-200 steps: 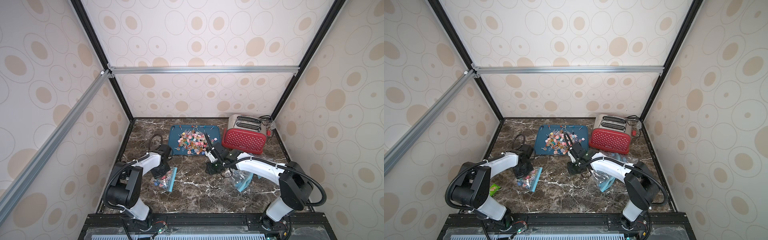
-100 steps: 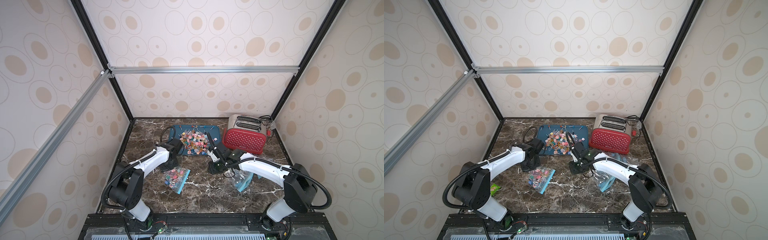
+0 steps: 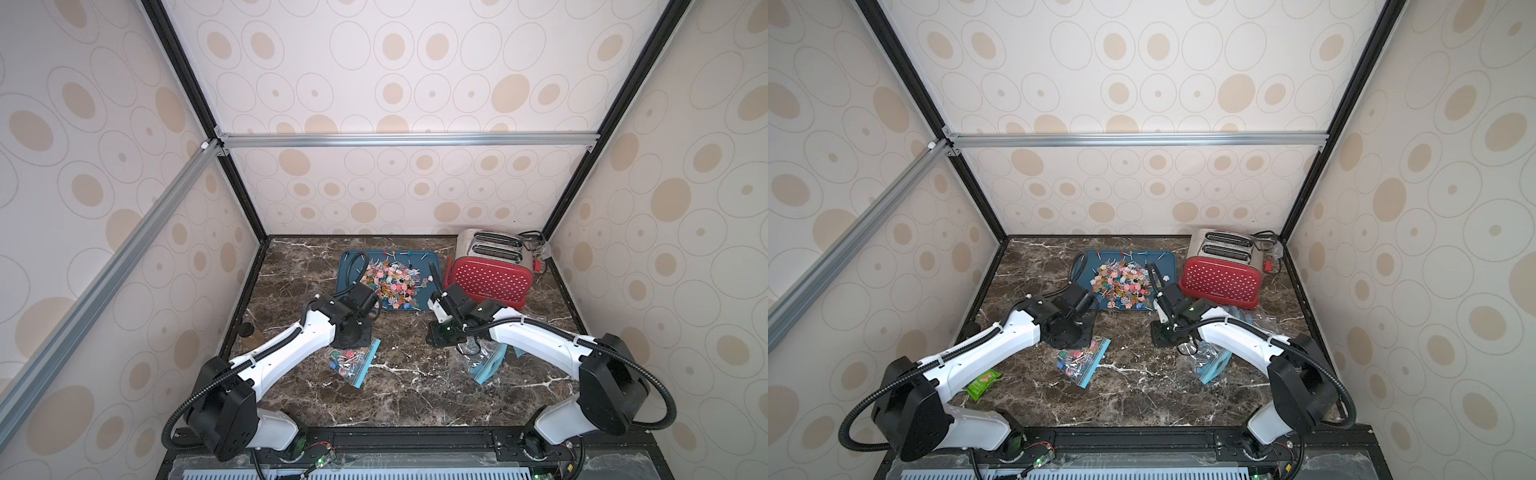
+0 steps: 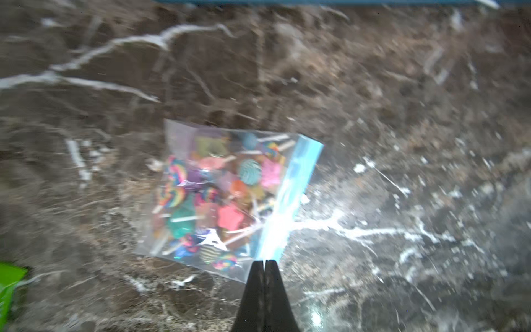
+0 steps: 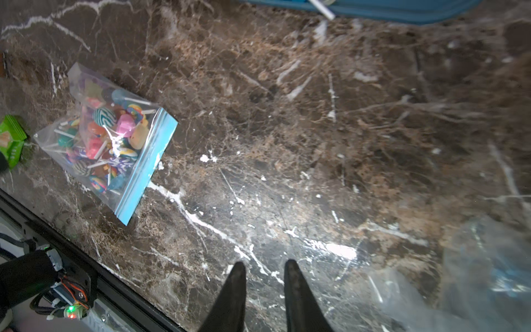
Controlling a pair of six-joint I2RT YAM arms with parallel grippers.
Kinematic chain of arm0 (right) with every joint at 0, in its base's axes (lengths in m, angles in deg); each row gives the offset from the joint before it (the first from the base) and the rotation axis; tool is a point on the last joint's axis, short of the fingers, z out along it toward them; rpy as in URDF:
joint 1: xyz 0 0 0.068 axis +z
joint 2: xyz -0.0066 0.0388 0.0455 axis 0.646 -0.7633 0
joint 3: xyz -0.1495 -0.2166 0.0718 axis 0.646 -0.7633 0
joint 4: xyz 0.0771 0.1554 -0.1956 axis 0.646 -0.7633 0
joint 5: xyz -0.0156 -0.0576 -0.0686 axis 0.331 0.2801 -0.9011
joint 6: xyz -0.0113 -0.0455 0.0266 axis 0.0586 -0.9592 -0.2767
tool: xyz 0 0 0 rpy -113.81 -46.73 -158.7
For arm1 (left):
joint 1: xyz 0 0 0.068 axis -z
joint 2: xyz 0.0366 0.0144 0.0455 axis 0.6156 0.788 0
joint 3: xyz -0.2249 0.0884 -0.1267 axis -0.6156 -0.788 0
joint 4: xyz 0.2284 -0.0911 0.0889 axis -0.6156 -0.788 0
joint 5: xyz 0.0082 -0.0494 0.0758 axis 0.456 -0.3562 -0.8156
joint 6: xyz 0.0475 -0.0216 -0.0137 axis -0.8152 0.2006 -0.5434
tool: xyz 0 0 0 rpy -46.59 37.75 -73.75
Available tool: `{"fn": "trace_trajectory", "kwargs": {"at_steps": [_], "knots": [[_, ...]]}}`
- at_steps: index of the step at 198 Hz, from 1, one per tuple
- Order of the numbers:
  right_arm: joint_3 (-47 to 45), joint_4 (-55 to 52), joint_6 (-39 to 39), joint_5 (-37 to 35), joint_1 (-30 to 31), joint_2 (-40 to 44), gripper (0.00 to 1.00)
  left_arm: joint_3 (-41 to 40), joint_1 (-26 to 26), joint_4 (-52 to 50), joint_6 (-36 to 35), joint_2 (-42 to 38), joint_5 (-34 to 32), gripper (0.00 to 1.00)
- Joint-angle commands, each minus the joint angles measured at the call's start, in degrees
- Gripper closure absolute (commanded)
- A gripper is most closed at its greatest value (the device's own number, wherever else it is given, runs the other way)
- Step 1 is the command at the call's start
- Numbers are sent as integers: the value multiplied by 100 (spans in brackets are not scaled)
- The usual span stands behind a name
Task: Pour candies out of the ziploc bag
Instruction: Adjust the ziploc bag at the center of the board, then open the ziploc bag at the center of the board.
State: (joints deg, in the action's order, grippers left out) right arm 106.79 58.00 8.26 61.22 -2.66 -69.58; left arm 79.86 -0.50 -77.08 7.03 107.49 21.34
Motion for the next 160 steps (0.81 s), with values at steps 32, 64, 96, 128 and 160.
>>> {"fn": "trace_trajectory", "kwargs": {"at_steps": [32,64,96,128,160], "knots": [[-207,-253,105,-68,-269,421,73,-741,95,1014,-1,208,743,100],[-254,-244,155,-33,-263,428,73,-716,99,1186,109,643,535,100],[-262,-240,163,-50,-262,424,73,-656,94,1120,228,974,155,100],[-252,-240,145,-50,-264,415,73,-588,96,648,489,1097,-698,100],[-245,-222,130,-46,-269,382,73,-557,75,383,666,1126,-1326,100]]}}
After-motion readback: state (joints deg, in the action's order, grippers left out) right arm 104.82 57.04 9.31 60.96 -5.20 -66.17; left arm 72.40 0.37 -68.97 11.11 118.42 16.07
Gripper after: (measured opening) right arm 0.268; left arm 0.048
